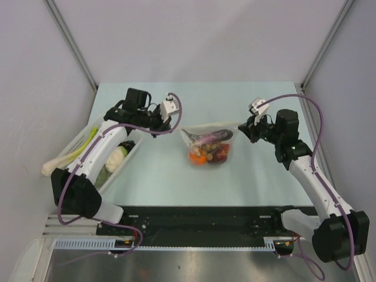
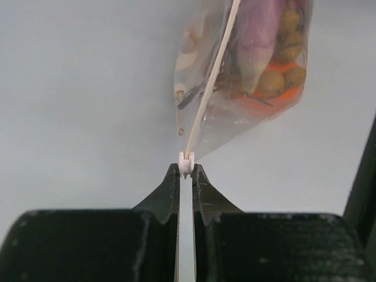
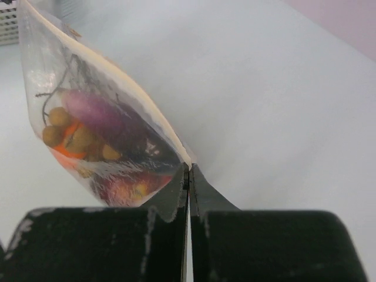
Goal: Place the food in the zip-top bag and seal the zipper
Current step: Place the zipper food storage bag at the center of the board.
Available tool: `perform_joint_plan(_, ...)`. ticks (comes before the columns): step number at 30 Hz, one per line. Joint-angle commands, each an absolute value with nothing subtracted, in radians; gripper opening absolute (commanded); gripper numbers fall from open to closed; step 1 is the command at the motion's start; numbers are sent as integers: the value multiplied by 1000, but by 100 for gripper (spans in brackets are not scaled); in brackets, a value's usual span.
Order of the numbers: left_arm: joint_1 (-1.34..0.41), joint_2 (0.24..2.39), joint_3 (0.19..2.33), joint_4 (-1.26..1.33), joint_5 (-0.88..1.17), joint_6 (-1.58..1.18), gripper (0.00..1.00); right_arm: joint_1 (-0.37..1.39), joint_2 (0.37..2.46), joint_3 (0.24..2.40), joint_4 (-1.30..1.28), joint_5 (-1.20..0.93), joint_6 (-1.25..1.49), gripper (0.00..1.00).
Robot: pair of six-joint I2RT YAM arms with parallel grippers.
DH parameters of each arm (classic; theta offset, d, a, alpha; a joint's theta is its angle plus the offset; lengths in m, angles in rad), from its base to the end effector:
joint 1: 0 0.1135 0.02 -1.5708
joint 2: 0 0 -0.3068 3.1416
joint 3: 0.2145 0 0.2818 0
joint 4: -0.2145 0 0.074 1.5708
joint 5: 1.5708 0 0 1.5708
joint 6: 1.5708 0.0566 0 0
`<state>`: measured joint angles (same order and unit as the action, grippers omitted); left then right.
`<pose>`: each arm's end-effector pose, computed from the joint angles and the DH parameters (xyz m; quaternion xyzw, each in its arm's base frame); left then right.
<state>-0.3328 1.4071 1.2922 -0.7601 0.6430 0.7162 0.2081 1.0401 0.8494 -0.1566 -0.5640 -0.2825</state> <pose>0.2979 -0.1389 0.3527 0.5399 0.7181 -0.2300 0.3741 0.2491 0.0835 0.3433 -0.3460 0.7240 0.2071 0.5597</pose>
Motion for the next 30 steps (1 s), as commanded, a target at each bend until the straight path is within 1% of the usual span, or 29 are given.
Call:
perform_joint_plan(1,-316,1521,1469,-635,634,583,0,190,1126,914,75,-502,-322,0)
perform_joint_plan(2,-316,1544,1532,-634,635,578,0,189,1150,926,115,-499,-334,0)
perform_joint_plan(5,-316,1598,1604,-638,629,583,0,183,1218,965,150,-515,-370,0)
perform_joint_plan(7,-316,1603,1597,-643,632,613,0,184,1248,973,134,-544,-424,0)
perform_joint_plan(10,-333,1606,1530,-699,644,708,0,192,1282,973,0,-616,-514,0)
perform_joint_plan(11,-340,1594,1456,-703,631,733,0,192,1293,971,-120,-659,-567,0)
perform_joint_plan(13,-362,1572,1363,-680,600,776,0,199,1308,960,-234,-695,-624,0)
perform_joint_plan(14,-368,1557,1274,-669,595,785,0,204,1327,953,-344,-713,-688,0)
perform_joint_plan(17,-396,1513,1121,-624,594,781,0,221,1368,898,-539,-713,-788,0)
perform_joint_plan(23,-526,1402,881,-539,581,741,0,210,1361,793,-600,-675,-876,0)
perform_joint_plan(25,-541,1379,850,-514,578,709,7,210,1350,788,-612,-673,-887,14)
perform_joint_plan(26,-546,1376,838,-509,580,698,15,209,1347,788,-617,-672,-887,21)
perform_joint_plan(27,-548,1371,838,-515,586,686,26,209,1335,788,-620,-670,-888,33)
perform_joint_plan(29,-546,1355,851,-525,589,672,36,210,1313,790,-624,-663,-862,51)
perform_joint_plan(30,-546,1339,859,-531,586,658,46,210,1295,798,-627,-657,-847,67)
